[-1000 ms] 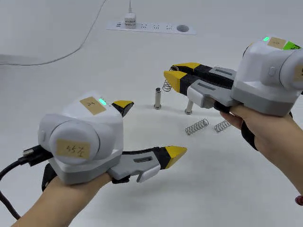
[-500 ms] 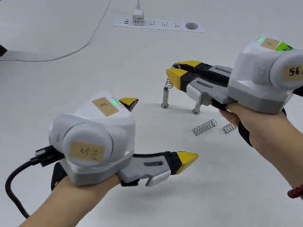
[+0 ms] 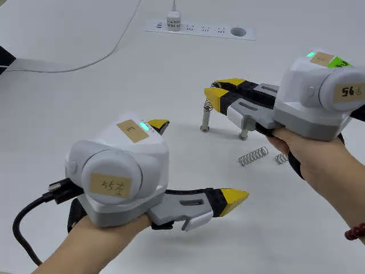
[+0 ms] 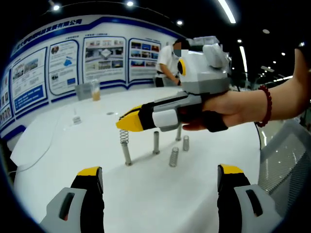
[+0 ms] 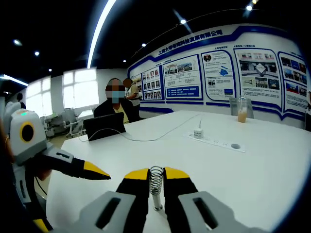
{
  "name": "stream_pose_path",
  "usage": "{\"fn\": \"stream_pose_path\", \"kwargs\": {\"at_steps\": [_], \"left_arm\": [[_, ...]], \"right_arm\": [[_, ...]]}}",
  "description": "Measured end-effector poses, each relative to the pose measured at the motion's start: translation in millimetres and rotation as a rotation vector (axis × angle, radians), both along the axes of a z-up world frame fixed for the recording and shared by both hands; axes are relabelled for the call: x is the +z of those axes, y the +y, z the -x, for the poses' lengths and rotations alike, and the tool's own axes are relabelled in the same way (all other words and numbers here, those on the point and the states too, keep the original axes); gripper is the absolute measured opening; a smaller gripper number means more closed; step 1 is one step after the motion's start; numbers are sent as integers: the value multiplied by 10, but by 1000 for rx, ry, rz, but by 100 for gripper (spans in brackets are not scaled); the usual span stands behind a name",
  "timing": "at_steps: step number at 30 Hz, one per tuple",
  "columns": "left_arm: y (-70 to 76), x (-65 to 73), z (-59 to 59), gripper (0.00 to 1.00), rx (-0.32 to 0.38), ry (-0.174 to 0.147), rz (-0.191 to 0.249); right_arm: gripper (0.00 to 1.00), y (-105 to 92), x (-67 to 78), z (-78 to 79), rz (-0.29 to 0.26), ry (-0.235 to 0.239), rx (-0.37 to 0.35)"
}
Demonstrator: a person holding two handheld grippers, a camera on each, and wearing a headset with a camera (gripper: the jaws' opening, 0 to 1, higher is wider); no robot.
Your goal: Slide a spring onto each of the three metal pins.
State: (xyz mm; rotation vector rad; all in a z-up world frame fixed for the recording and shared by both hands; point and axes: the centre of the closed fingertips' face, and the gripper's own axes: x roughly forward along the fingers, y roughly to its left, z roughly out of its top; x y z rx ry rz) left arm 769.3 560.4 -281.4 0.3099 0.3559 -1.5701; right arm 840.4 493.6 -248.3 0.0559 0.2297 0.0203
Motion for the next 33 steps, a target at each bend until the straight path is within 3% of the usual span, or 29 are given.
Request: {"fn": "stream_pose_path", "kwargs": {"at_steps": [10, 33], "left_arm": [[3, -5, -4, 100, 0, 6, 1], [14, -25, 10, 98, -5, 14, -10]], "right_arm": [[12, 32, -88, -23, 57, 34, 14], [12, 38, -332, -33, 73, 103, 12]]}}
